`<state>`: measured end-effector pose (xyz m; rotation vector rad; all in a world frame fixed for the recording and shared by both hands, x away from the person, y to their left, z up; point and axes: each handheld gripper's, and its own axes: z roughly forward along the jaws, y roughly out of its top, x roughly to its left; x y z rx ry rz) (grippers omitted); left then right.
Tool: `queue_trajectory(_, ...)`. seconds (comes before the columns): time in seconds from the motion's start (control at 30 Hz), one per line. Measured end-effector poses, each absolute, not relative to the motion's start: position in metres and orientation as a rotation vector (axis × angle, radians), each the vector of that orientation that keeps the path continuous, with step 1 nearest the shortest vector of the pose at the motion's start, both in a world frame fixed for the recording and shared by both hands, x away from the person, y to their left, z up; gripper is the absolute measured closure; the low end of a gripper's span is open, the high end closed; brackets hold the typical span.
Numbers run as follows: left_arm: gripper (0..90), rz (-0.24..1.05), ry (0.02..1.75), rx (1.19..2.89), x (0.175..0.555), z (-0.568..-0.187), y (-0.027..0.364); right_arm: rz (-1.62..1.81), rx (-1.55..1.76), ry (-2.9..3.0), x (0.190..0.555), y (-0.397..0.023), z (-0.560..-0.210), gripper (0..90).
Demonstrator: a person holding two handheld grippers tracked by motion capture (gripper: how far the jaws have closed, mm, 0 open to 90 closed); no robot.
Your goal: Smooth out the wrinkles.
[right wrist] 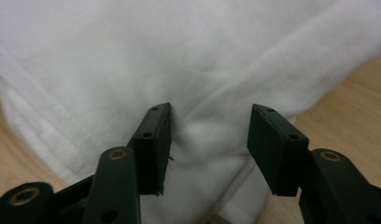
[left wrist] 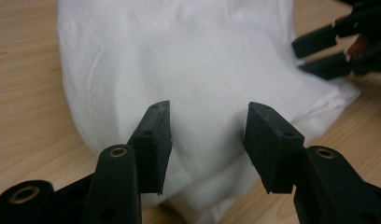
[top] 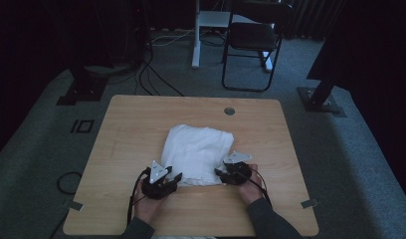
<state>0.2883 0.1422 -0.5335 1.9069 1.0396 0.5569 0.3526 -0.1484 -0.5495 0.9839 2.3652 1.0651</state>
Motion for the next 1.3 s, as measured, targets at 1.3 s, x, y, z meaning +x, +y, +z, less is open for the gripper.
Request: queue_trajectory(1.3, 45.1, 0.798, 1.074, 1.723, 0.298, -0.494, 0.213, 1.185, 1.200, 2.097, 0.351, -0.222, -0.525, 37.0)
